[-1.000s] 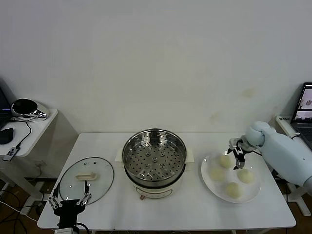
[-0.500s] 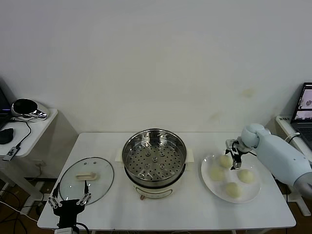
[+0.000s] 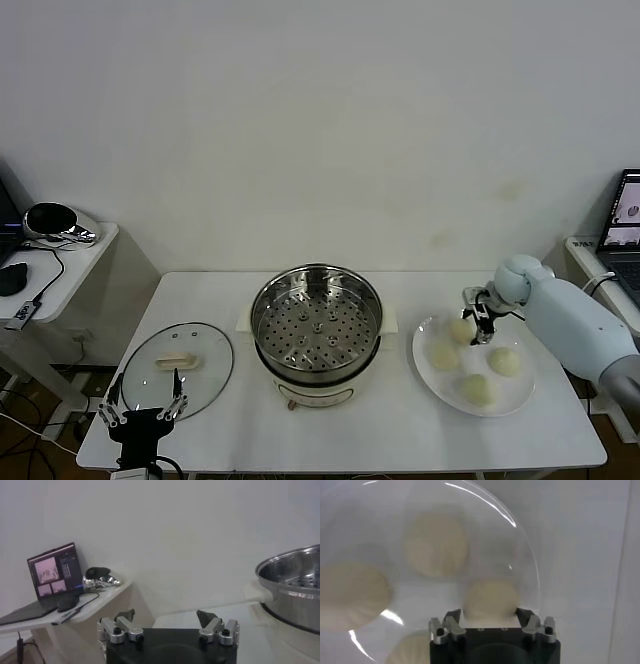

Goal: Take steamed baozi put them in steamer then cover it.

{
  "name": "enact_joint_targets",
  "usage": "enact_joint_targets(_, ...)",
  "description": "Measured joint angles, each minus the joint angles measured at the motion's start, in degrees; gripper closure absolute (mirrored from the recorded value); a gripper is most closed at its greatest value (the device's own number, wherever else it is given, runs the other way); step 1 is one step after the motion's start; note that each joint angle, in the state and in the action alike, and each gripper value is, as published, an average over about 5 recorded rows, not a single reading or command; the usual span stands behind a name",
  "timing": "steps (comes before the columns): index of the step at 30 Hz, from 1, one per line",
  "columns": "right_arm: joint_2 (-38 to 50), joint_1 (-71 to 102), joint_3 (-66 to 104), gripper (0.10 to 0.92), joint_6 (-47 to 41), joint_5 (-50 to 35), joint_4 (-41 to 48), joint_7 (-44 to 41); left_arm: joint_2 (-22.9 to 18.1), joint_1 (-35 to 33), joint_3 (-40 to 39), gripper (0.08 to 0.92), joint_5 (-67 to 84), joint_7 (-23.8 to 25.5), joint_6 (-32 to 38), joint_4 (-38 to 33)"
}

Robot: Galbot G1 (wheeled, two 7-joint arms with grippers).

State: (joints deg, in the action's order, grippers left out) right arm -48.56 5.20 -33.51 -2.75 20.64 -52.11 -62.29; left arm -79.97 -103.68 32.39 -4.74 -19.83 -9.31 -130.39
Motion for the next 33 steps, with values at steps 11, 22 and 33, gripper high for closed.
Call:
enact_joint_targets(11, 2.3, -3.5, -2.5, 0.414, 0.2, -2.9, -3.2, -1.4, 0.3, 0.0, -0.3, 0.177, 0.0, -0.1, 0.0, -0.3)
enact_joint_targets(22, 4.8, -20.4, -13.5, 0.409, 0.3, -13.5, -10.0, -3.8, 1.1, 0.7, -1.2, 0.177, 0.4, -0.1, -0.1, 0.0)
enact_joint_targets(33, -1.1, -39.0, -25.9, 0.406, 2.7, -26.1, -13.1, -3.7, 2.0, 1.1, -0.7, 0.177, 1.4, -0.2, -0.1, -0.2)
